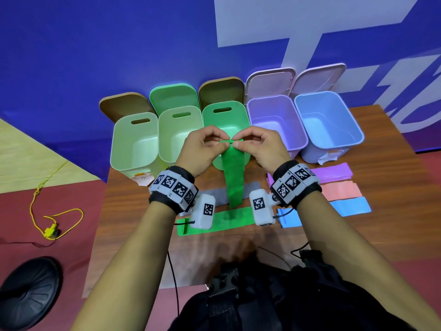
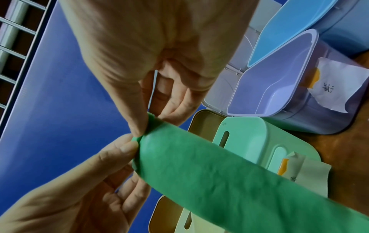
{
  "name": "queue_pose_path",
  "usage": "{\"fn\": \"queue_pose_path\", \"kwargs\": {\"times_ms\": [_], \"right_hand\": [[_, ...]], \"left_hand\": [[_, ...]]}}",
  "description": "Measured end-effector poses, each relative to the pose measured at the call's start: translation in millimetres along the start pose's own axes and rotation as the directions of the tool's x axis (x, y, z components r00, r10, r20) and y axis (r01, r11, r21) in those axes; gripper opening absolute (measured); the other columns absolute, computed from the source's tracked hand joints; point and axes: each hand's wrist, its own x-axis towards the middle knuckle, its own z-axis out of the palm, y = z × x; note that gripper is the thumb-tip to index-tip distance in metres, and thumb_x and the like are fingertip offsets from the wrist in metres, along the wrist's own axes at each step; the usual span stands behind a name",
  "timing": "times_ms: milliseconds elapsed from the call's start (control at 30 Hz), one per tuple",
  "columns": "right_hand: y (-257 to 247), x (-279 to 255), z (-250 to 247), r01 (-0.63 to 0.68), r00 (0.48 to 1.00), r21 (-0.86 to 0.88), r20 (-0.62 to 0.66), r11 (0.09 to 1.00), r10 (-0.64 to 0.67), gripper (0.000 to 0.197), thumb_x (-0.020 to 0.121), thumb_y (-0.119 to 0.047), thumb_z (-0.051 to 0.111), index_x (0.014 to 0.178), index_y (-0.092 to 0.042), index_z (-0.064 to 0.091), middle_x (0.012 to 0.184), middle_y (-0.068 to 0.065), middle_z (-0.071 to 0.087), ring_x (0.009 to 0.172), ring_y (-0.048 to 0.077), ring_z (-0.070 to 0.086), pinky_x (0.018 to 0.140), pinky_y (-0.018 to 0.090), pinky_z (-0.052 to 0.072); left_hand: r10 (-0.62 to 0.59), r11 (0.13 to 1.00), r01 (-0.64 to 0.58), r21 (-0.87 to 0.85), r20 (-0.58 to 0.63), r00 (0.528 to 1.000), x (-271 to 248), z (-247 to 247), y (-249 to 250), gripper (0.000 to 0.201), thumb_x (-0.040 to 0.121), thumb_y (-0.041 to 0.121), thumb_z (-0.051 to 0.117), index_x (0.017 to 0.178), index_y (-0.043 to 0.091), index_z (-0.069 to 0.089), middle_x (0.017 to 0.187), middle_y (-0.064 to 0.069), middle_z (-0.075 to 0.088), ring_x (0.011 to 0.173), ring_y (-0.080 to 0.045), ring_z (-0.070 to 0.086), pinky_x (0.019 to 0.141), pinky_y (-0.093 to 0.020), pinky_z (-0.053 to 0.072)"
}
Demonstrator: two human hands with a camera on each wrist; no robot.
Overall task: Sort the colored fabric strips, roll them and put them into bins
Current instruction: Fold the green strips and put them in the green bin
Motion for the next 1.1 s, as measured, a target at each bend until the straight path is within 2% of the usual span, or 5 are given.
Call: {"fn": "queue_pose_path", "kwargs": {"times_ms": [300, 533, 767, 900, 1100], "right_hand": [[1.1, 4.9, 1.1, 0.009, 1.000, 0.012, -0.009, 1.000, -0.009, 0.015, 0.079, 0.001, 0.078, 0.090, -0.008, 0.073, 0.089, 0.009, 0.074, 0.081, 0.018, 0.068, 0.085, 0.033, 0.058], [0.6, 5.9, 4.1, 0.011, 0.999, 0.022, -0.034, 1.000, -0.011, 0.014, 0.083, -0.004, 0.077, 0.092, -0.012, 0.071, 0.085, 0.002, 0.070, 0.081, 0.009, 0.065, 0.081, 0.022, 0.054], [1.7, 4.6, 4.5, 0.011, 0.999, 0.034, -0.030, 0.999, -0.010, 0.016, 0.081, 0.003, 0.077, 0.090, -0.009, 0.070, 0.088, 0.010, 0.072, 0.081, 0.017, 0.069, 0.084, 0.030, 0.059], [2.9, 3.7, 5.6, -0.012, 0.999, 0.046, -0.029, 0.999, 0.013, 0.015, 0.082, -0.002, 0.077, 0.095, -0.007, 0.071, 0.087, 0.005, 0.071, 0.084, 0.013, 0.066, 0.084, 0.025, 0.056], [2.8, 2.3, 6.4, -0.005, 0.999, 0.040, -0.041, 0.999, 0.006, 0.016, 0.081, 0.001, 0.076, 0.089, -0.011, 0.071, 0.088, 0.008, 0.072, 0.082, 0.015, 0.068, 0.085, 0.029, 0.057]], "left_hand": [[-0.066, 0.996, 0.067, -0.054, 0.013, 0.998, -1.1, 0.3, 0.9, 0.011, 0.087, -0.001, 0.069, 0.098, -0.001, 0.067, 0.079, -0.008, 0.067, 0.072, -0.017, 0.061, 0.079, -0.034, 0.053], [0.000, 1.000, -0.001, -0.024, -0.032, 0.999, 1.3, -0.6, 4.9, 0.010, 0.084, -0.001, 0.071, 0.091, 0.006, 0.067, 0.085, -0.013, 0.064, 0.073, -0.016, 0.057, 0.075, -0.024, 0.050], [-0.003, 0.999, 0.002, -0.041, -0.015, 1.000, -0.6, -0.5, 3.8, 0.011, 0.084, -0.002, 0.071, 0.092, 0.005, 0.069, 0.083, -0.009, 0.065, 0.074, -0.017, 0.056, 0.076, -0.023, 0.050], [0.011, 1.000, -0.011, -0.026, -0.023, 1.000, -0.2, -1.5, 3.6, 0.013, 0.084, -0.004, 0.071, 0.088, 0.009, 0.069, 0.079, -0.001, 0.065, 0.065, -0.005, 0.056, 0.071, -0.017, 0.048], [-0.016, 0.999, 0.015, -0.036, -0.014, 1.000, -0.5, 0.1, 0.0, 0.011, 0.084, -0.001, 0.071, 0.091, 0.007, 0.069, 0.084, -0.004, 0.067, 0.072, -0.018, 0.057, 0.074, -0.024, 0.050]]}}
